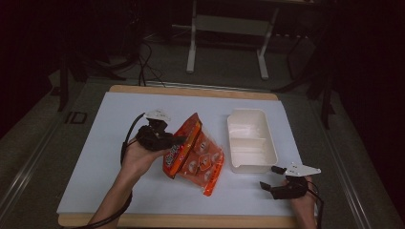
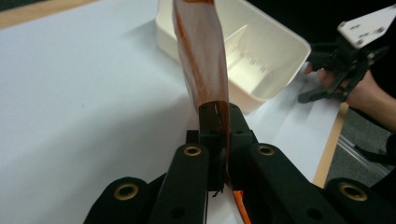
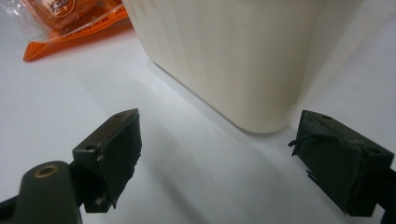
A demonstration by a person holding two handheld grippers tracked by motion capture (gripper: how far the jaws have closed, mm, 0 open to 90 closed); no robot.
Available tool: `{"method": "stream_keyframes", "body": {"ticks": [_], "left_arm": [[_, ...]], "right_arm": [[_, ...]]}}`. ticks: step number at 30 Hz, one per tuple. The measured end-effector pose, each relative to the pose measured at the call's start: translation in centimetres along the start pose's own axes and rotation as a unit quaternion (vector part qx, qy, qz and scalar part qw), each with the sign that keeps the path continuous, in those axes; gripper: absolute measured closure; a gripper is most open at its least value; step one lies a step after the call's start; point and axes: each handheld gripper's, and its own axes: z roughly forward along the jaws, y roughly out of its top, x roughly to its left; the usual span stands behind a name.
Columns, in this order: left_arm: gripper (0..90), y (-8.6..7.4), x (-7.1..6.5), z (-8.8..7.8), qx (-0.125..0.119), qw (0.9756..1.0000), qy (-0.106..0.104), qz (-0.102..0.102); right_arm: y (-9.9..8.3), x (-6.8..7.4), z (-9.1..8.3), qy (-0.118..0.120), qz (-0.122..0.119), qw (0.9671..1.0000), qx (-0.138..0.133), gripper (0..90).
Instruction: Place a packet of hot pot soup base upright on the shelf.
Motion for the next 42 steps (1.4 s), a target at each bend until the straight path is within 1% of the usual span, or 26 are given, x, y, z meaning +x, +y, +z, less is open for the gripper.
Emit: {"method": "stream_keyframes", "body": {"ticks": [1,3,5,10,15,18,19,23,25,26,32,39,42], "left_arm": [[90.0,0.2,-0.2,0.1,-0.002,1.0,-0.001,0.0],[90.0,0.6,-0.6,0.4,-0.006,0.9999,-0.014,0.001],[90.0,0.9,-0.8,0.6,-0.008,0.9998,-0.018,0.004],[90.0,2.0,-1.7,0.9,-0.006,0.9997,-0.013,0.022],[90.0,2.8,-2.1,0.4,-0.013,0.9995,-0.006,0.029],[90.0,3.3,-2.4,0.3,-0.017,0.9991,0.003,0.038],[90.0,3.6,-2.6,0.2,-0.019,0.9988,0.012,0.044],[90.0,3.9,-2.7,0.1,-0.025,0.9984,0.013,0.048],[90.0,4.2,-2.7,0.1,-0.027,0.9981,0.017,0.052],[90.0,4.3,-2.7,0.2,-0.03,0.9981,0.016,0.051],[90.0,5.2,-3.1,0.5,-0.037,0.9974,0.015,0.06],[90.0,6.2,-3.2,0.7,-0.046,0.9968,0.017,0.063],[90.0,6.5,-3.2,0.6,-0.05,0.9965,0.021,0.064]], "right_arm": [[0.0,0.0,0.0,0.001,-0.001,1.0,0.0,14.7],[0.0,0.0,0.0,0.002,-0.001,1.0,0.0,14.6],[0.0,0.0,0.0,0.002,-0.002,1.0,0.0,14.6],[0.0,0.0,0.0,0.003,-0.002,1.0,-0.001,14.7],[0.0,0.0,0.0,0.004,-0.003,1.0,0.0,14.7],[0.0,0.0,0.0,0.005,-0.003,1.0,0.001,14.7],[0.0,0.0,0.0,0.005,-0.002,1.0,0.001,14.7],[0.0,0.0,0.0,0.005,-0.003,1.0,0.001,14.7],[0.0,0.0,0.0,0.004,-0.002,1.0,0.001,14.7],[0.0,0.0,0.0,0.004,-0.002,1.0,0.001,14.7],[0.0,0.0,0.0,0.004,-0.003,1.0,-0.002,14.6],[-0.1,0.0,-0.1,0.004,-0.003,1.0,-0.006,14.6],[0.0,0.0,-0.1,0.004,-0.002,1.0,-0.006,14.6]]}}
